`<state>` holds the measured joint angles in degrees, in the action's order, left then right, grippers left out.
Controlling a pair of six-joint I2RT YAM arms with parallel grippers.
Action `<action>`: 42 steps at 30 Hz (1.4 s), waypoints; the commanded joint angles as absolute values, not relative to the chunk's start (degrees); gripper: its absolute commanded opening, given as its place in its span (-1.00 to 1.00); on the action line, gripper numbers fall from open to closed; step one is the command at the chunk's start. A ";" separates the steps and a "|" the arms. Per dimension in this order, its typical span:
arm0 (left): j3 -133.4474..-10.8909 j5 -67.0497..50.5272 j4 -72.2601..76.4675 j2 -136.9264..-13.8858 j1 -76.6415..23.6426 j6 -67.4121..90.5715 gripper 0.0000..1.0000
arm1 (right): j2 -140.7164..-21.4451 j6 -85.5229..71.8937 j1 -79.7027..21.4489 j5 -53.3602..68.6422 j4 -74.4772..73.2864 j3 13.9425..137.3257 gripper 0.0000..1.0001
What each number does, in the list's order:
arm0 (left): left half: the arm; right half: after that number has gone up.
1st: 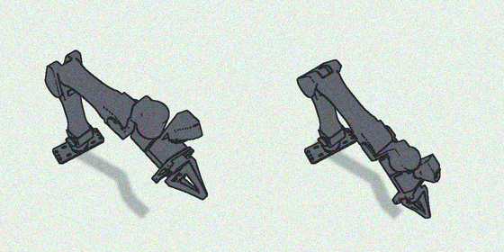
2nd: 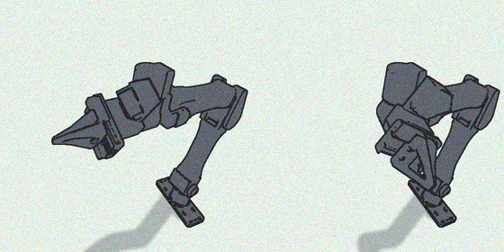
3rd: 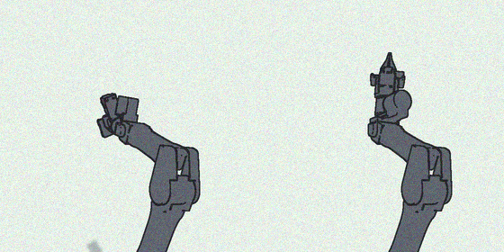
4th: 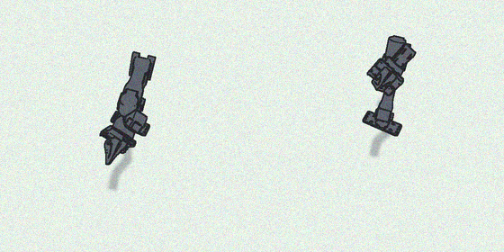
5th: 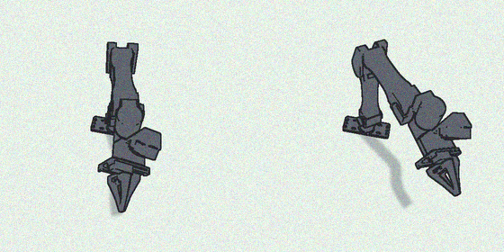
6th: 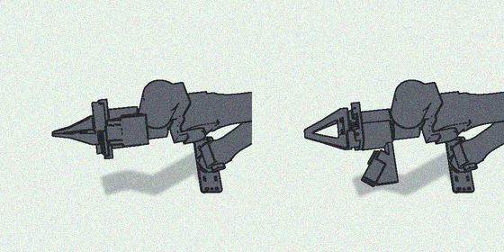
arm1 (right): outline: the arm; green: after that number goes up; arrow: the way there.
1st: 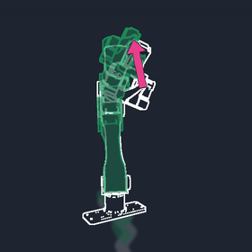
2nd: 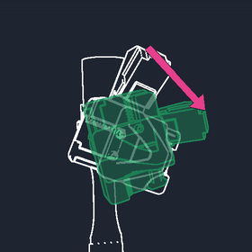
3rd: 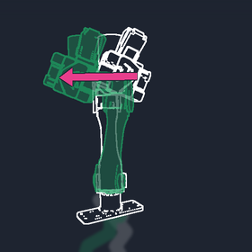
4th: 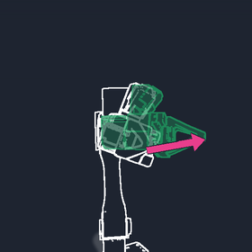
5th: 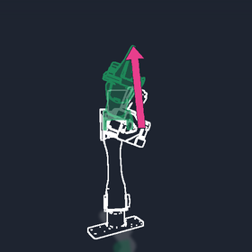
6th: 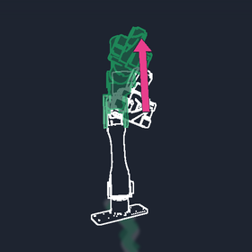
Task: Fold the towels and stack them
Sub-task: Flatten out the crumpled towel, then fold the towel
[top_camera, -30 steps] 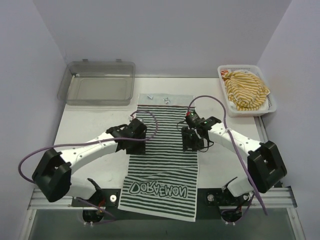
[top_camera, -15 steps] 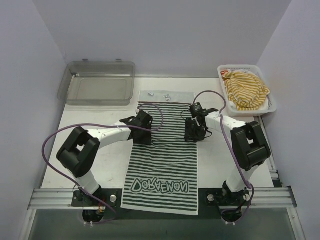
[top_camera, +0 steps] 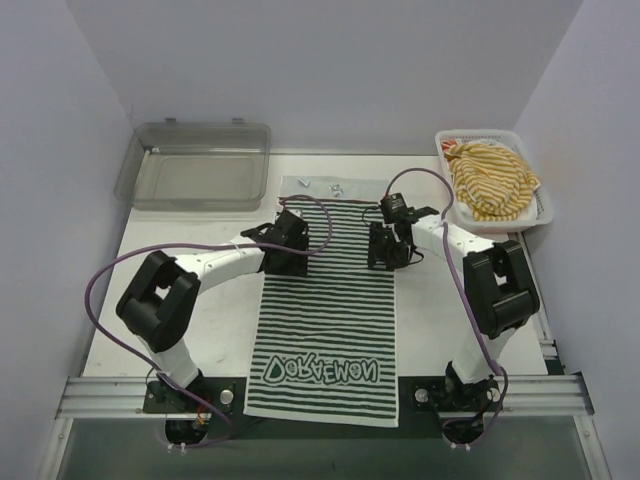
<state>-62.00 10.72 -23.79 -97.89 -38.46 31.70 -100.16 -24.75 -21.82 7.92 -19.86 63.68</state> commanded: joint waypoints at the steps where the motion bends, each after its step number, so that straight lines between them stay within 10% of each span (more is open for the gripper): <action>1: -64.51 10.55 -24.78 -102.20 -37.97 29.62 0.36 | -102.73 -23.99 -22.32 8.43 -21.53 64.60 -0.04; 17: -37.98 -8.52 -35.85 -76.93 -51.67 47.53 0.22 | -83.34 -30.23 -34.36 13.80 -34.27 43.61 -0.03; 23: -45.77 -1.52 -40.68 -65.57 -48.81 45.81 0.58 | -71.46 -25.41 -32.97 11.34 -35.42 53.66 0.02; 42: -74.08 8.52 -28.21 -102.45 -21.18 19.34 0.52 | -109.75 -4.93 -16.00 7.38 -26.28 87.97 0.21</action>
